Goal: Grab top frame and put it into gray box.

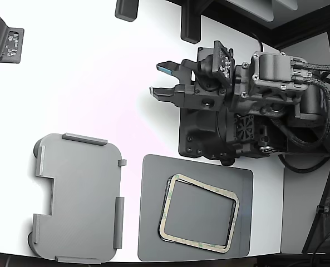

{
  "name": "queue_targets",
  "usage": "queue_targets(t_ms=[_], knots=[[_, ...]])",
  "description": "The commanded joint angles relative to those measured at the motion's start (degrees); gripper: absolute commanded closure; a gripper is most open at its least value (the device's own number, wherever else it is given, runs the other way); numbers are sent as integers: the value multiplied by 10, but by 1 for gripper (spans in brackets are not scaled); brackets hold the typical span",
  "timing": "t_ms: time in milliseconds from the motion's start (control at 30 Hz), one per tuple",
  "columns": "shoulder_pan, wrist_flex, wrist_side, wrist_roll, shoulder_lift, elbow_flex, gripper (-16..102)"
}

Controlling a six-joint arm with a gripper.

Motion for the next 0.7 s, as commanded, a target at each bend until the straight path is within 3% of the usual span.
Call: queue_targets(t_ms=[0,300,500,667], knots=[[-5,-3,23,16,13,-12,-10],[-5,-3,22,14,13,-12,-13],[32,2,44,11,-18,-61,11],[96,16,66,-28,-52,-115,9]])
